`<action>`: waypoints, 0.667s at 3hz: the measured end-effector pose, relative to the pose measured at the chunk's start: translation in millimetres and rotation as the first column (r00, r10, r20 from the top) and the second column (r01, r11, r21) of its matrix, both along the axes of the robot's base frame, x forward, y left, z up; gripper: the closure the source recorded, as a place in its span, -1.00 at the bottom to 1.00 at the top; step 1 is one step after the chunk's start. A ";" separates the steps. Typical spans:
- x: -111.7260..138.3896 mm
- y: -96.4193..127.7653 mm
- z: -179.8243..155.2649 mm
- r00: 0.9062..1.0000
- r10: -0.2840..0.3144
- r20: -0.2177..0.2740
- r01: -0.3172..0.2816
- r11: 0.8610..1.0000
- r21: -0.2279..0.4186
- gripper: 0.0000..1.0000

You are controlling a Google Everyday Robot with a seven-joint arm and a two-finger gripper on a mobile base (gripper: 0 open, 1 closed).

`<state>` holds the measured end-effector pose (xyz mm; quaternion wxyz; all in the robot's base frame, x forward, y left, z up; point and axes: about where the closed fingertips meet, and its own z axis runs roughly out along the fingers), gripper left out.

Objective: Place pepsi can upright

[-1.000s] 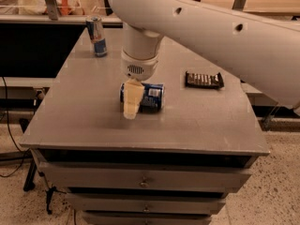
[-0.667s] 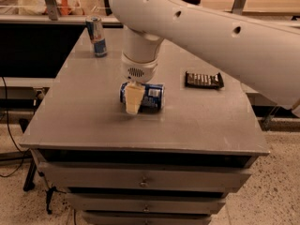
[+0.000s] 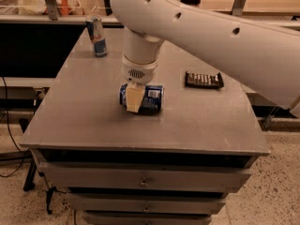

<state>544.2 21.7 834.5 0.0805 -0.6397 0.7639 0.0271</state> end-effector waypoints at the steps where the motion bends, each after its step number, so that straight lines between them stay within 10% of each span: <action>1: 2.0 1.1 4.4 1.000 0.019 0.001 -0.019 1.000 -0.005 1.00; 2: 7.2 0.5 25.0 0.999 0.035 0.031 -0.036 0.999 0.028 1.00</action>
Offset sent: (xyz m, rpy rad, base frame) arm 0.0160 -0.0011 0.0601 0.0859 -0.0775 0.0608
